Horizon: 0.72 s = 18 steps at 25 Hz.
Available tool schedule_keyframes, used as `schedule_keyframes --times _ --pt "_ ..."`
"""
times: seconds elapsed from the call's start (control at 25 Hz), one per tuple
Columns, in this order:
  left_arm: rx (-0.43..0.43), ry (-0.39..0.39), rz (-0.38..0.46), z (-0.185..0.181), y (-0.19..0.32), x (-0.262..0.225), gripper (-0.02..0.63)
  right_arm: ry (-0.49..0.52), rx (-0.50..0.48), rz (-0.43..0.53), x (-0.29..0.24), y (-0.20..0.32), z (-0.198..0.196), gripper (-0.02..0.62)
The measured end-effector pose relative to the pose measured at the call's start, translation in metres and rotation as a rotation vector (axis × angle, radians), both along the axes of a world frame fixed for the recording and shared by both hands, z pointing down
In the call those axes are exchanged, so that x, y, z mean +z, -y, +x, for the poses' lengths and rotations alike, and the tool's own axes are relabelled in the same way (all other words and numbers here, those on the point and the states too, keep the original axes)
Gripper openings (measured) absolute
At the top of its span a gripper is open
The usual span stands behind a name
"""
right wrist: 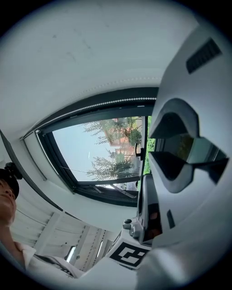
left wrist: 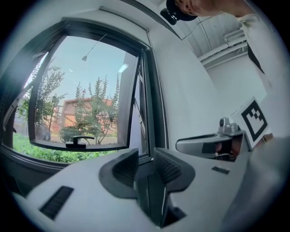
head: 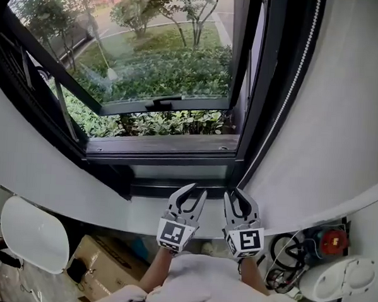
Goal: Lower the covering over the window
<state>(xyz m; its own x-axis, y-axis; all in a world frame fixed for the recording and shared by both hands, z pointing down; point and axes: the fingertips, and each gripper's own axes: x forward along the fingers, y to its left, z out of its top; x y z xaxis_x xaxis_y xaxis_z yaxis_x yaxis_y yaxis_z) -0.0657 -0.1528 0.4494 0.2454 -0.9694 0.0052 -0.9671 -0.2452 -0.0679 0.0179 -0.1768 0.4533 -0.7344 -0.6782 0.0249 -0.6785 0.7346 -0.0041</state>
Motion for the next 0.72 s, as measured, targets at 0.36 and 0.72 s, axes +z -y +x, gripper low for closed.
schedule_keyframes --times 0.36,0.72 --pt "0.156 0.011 0.023 0.028 0.039 -0.007 0.112 -0.019 0.11 -0.001 0.001 0.011 0.014 0.086" --pt "0.327 -0.001 0.03 0.063 0.07 -0.008 0.112 -0.049 0.263 -0.017 0.008 0.016 0.037 0.086"
